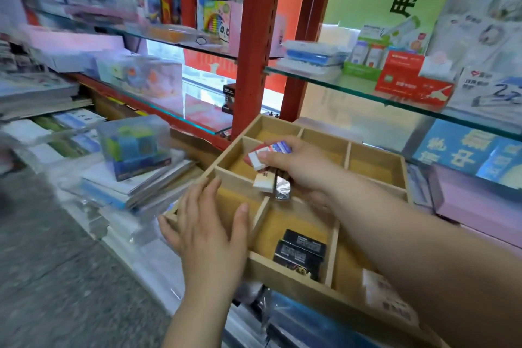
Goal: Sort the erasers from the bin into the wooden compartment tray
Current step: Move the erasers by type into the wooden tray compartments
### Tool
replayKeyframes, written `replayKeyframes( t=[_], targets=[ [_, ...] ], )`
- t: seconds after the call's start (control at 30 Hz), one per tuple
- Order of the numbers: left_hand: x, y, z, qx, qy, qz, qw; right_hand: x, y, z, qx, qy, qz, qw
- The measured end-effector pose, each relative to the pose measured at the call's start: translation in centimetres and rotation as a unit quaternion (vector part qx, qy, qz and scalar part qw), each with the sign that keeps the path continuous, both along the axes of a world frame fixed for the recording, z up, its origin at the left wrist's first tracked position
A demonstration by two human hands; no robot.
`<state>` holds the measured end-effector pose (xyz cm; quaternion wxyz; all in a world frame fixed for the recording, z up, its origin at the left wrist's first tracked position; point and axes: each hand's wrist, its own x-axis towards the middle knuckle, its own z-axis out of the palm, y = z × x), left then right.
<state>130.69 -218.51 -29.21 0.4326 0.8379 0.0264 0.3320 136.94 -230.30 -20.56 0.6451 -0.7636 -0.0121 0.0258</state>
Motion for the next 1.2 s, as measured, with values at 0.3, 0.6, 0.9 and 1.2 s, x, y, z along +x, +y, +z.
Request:
replayKeyframes(
  t=[0.3, 0.6, 0.9, 1.2],
  targets=[
    [0.7, 1.2, -1.1, 0.026, -0.054, -0.027, 0.998, 0.7, 0.6, -0.6, -0.146, -0.048, 0.093, 0.984],
    [0.5, 1.2, -0.8, 0.039, -0.023, -0.016, 0.999, -0.3, 0.0, -0.6, -0.335, -0.159, 0.088, 0.925],
    [0.2, 1.2, -0.4, 0.042, 0.011, -0.025, 0.999, -3.5, -3.7, 0.8, -0.552, -0.112, 0.147, 0.813],
    [0.2, 1.2, -0.6, 0.029, -0.002, -0.025, 0.999, -3.8, -2.8, -0.4, -0.608, -0.216, 0.192, 0.739]
  ],
)
